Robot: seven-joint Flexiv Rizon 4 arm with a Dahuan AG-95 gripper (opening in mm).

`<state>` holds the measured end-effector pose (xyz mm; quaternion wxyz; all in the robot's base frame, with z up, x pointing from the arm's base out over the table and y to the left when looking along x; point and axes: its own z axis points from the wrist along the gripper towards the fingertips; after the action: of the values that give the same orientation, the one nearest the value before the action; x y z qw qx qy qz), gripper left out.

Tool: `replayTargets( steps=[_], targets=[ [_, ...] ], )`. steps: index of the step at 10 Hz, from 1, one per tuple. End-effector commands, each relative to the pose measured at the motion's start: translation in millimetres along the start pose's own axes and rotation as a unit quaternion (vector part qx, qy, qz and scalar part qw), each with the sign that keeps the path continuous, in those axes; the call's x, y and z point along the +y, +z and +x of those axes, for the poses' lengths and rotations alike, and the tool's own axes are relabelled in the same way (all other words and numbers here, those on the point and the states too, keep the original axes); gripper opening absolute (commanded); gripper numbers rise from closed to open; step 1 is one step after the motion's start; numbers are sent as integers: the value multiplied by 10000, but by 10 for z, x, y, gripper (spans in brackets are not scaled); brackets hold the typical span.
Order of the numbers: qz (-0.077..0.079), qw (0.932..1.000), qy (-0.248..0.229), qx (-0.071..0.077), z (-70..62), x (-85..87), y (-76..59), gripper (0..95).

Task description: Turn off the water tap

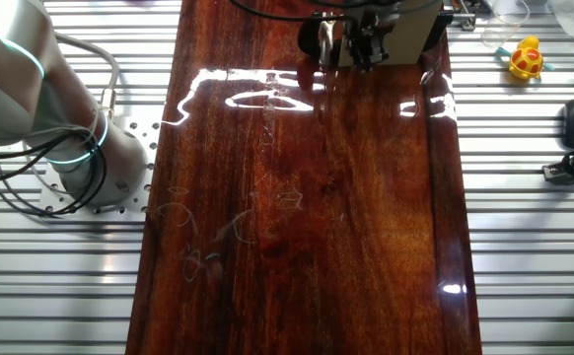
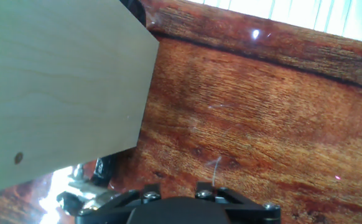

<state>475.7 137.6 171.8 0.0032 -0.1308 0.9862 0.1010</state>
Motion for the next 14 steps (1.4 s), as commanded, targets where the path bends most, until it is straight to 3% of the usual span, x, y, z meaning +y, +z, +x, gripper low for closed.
replayTargets(
  steps=[1, 4, 6, 8, 10, 14],
  targets=[
    [164, 9985, 527, 25, 5, 2, -4, 0],
    [180, 9987, 479, 37, 30, -42, -24, 0],
    [159, 9999, -2, 66, 216, -486, -78, 0],
    [169, 9994, -279, 86, 395, -766, -92, 0],
    [182, 9993, -328, 91, 395, -766, -92, 0],
    [252, 9995, 158, 50, 395, -766, -92, 0]
  ],
)
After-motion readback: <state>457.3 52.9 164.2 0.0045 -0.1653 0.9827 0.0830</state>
